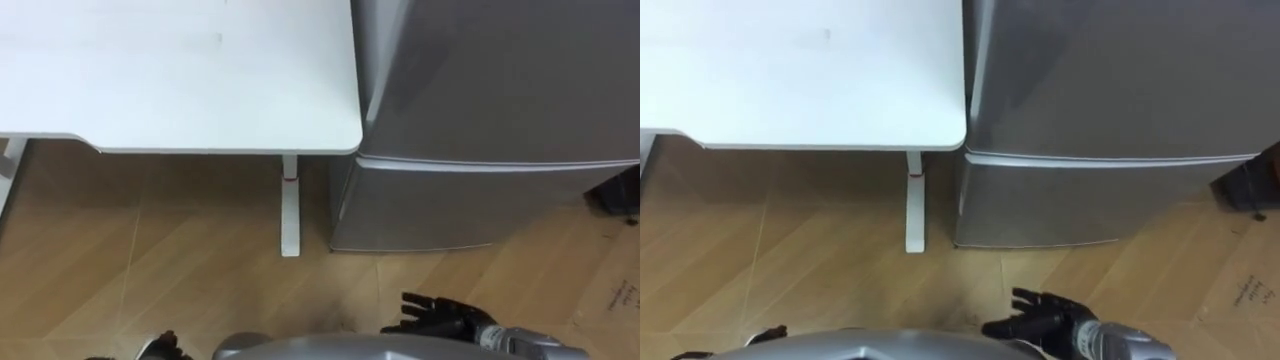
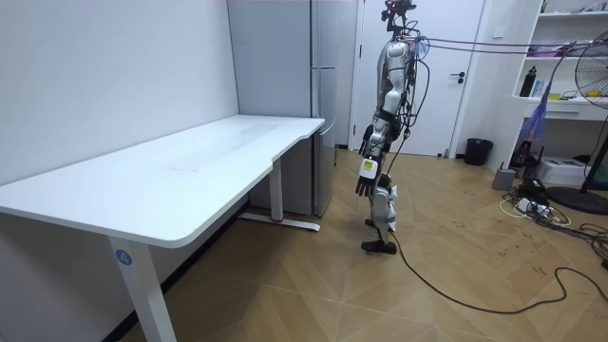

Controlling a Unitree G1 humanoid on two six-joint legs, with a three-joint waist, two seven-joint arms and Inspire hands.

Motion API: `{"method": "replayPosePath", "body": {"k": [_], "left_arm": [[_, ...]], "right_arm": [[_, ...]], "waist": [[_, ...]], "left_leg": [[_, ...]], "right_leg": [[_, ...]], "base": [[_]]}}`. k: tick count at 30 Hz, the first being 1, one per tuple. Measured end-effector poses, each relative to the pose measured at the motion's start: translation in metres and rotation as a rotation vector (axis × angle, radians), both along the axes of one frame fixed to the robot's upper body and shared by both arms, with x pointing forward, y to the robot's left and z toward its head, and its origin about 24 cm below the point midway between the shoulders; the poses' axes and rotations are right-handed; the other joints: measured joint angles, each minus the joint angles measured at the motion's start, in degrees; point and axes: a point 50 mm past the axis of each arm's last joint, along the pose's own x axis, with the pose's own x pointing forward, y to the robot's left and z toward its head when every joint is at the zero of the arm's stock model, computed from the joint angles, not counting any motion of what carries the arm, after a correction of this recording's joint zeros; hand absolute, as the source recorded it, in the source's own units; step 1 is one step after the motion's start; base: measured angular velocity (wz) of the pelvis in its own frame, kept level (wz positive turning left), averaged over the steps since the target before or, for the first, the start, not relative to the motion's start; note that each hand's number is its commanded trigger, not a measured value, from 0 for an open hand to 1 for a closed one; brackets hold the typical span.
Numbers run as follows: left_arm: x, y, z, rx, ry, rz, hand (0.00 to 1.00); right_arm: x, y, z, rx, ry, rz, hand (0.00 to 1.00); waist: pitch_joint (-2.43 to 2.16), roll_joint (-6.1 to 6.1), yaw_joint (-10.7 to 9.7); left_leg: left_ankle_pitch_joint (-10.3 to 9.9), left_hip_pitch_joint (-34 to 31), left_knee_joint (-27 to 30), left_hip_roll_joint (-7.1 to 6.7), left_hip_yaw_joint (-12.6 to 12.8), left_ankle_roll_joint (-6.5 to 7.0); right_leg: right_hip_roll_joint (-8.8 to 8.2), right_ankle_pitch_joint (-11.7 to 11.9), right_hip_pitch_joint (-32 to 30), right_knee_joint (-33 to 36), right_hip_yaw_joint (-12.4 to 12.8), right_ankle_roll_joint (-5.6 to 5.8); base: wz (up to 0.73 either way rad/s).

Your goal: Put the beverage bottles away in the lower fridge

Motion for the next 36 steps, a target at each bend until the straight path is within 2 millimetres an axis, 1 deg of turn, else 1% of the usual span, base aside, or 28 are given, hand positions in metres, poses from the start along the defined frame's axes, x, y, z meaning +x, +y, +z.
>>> {"method": "replayPosePath", "body": {"k": [6, 8, 11, 15, 17, 18, 20, 21, 22, 23, 24, 25, 28, 30, 32, 34, 36], "left_arm": [[-0.005, 0.004, 0.0, -0.008, 0.012, 0.026, 0.0], [-0.007, 0.005, 0.0, -0.003, 0.018, 0.022, 0.0], [-0.008, 0.006, 0.001, 0.008, 0.025, 0.008, 0.0], [-0.011, 0.013, 0.002, 0.015, 0.036, 0.035, 0.0], [-0.012, 0.015, 0.003, 0.017, 0.034, 0.059, 0.0], [-0.012, 0.016, 0.003, 0.018, 0.032, 0.07, 0.0], [-0.014, 0.016, 0.003, 0.017, 0.034, 0.073, 0.0], [-0.017, 0.016, 0.003, 0.016, 0.04, 0.074, 0.0], [-0.019, 0.016, 0.003, 0.017, 0.045, 0.076, 0.0], [-0.019, 0.017, 0.003, 0.018, 0.045, 0.076, 0.0], [-0.019, 0.017, 0.003, 0.018, 0.043, 0.077, 0.0], [-0.019, 0.018, 0.003, 0.018, 0.04, 0.075, 0.0], [-0.017, 0.018, 0.003, 0.004, 0.033, 0.069, 0.0], [-0.018, 0.017, 0.003, -0.004, 0.035, 0.069, 0.0], [-0.018, 0.017, 0.003, -0.011, 0.036, 0.068, 0.0], [-0.016, 0.016, 0.003, -0.021, 0.03, 0.064, 0.0], [-0.015, 0.016, 0.003, -0.023, 0.028, 0.063, 0.0]], "right_arm": [[-0.002, -0.003, -0.004, -0.098, 0.001, -0.017, 0.0], [-0.002, -0.007, -0.005, -0.148, 0.01, -0.02, 0.0], [-0.007, -0.013, -0.006, -0.21, 0.031, -0.078, 0.0], [-0.014, -0.026, -0.007, -0.326, 0.049, -0.107, 0.0], [-0.016, -0.032, -0.006, -0.399, 0.052, -0.094, 0.0], [-0.018, -0.037, -0.005, -0.457, 0.064, -0.06, 0.0], [-0.028, -0.046, -0.005, -0.555, 0.108, 0.019, 0.0], [-0.037, -0.051, -0.005, -0.611, 0.143, 0.063, 0.0], [-0.043, -0.055, -0.004, -0.648, 0.163, 0.093, 0.0], [-0.046, -0.056, -0.004, -0.663, 0.175, 0.11, 0.0], [-0.054, -0.057, -0.004, -0.674, 0.2, 0.129, 0.0], [-0.059, -0.058, -0.004, -0.675, 0.221, 0.141, 0.0], [-0.065, -0.059, -0.004, -0.669, 0.256, 0.111, 0.0], [-0.067, -0.059, -0.004, -0.659, 0.272, 0.099, 0.0], [-0.068, -0.057, -0.005, -0.637, 0.286, 0.077, 0.0], [-0.066, -0.055, -0.006, -0.606, 0.289, 0.052, 0.0], [-0.065, -0.053, -0.006, -0.586, 0.287, 0.043, 0.0]], "waist": [[0.08, 0.11, -0.94], [0.09, 0.16, -1.34], [0.1, 0.31, -1.54], [0.1, 0.89, -1.78], [0.12, 1.32, -1.79], [0.14, 1.5, -1.83], [0.13, 1.97, -2.2], [0.25, 1.75, -2.65], [0.29, 1.92, -2.9], [0.31, 1.87, -2.96], [0.17, 1.67, -2.98], [0.13, 1.6, -3.17], [0.14, 1.24, -3.84], [0.17, 0.87, -3.91], [0.32, 0.57, -4.07], [0.29, 0.04, -4.13], [0.18, 0.03, -4.24]], "left_leg": [[0.0, 0.62, -0.11, -0.03, 0.2, 0.0], [0.0, 0.68, -0.11, -0.07, 0.17, 0.0], [0.0, 0.76, -0.12, -0.09, -0.35, 0.0], [0.0, 0.94, -0.21, -0.12, -0.5, 0.0], [0.0, 0.97, -0.22, -0.16, -0.49, 0.0], [0.0, 0.99, -0.22, -0.22, -0.59, 0.0], [0.0, 1.33, -0.26, -0.42, -0.96, 0.0], [0.01, 1.88, -0.5, -0.6, -1.19, 0.01], [0.01, 2.29, -0.63, -0.77, -1.25, 0.02], [0.01, 2.46, -0.71, -0.84, -1.22, 0.02], [0.01, 2.7, -0.91, -0.91, -1.11, 0.01], [0.01, 2.87, -1.04, -0.93, -1.01, 0.01], [0.01, 3.12, -1.04, -0.94, -1.19, 0.02], [0.01, 3.86, -1.16, -0.93, -1.18, 0.02], [0.01, 4.47, -1.28, -0.94, -1.06, 0.02], [0.01, 4.63, -1.31, -0.98, -0.78, 0.02], [0.01, 4.61, -1.31, -0.98, -0.78, 0.02]], "right_leg": [[0.02, -0.18, 0.36, 0.04, 0.35, 0.03], [0.01, -0.21, 0.38, 0.01, 0.4, 0.06], [-0.01, -0.27, 0.63, -0.01, 0.28, 0.07], [0.0, -0.6, 0.87, 0.02, 0.21, 0.07], [0.0, -0.7, 0.93, 0.05, 0.19, 0.06], [-0.03, -0.83, 1.0, 0.07, 0.13, 0.11], [-0.27, -1.04, 1.26, 0.09, -0.34, 0.22], [-0.48, -1.33, 1.58, 0.26, -0.56, 0.34], [-0.66, -1.65, 1.93, 0.36, -0.64, 0.45], [-0.72, -1.85, 2.0, 0.49, -0.58, 0.48], [-0.79, -2.17, 1.99, 0.85, -0.36, 0.53], [-0.82, -2.4, 1.95, 1.16, -0.15, 0.55], [-0.81, -2.4, 2.25, 1.14, -0.05, 0.54], [-0.81, -2.42, 2.58, 1.12, 0.08, 0.52], [-0.85, -2.64, 3.11, 1.03, 0.18, 0.54], [-0.91, -2.86, 3.25, 1.1, 0.21, 0.58], [-0.89, -2.86, 3.25, 1.12, 0.2, 0.58]], "base": [[-0.02], [0.0], [0.03], [0.04], [0.03], [0.09], [0.12], [0.1], [0.06], [0.0], [-0.06], [-0.05], [-0.01], [-0.05], [-0.02], [0.0], [0.0]]}}
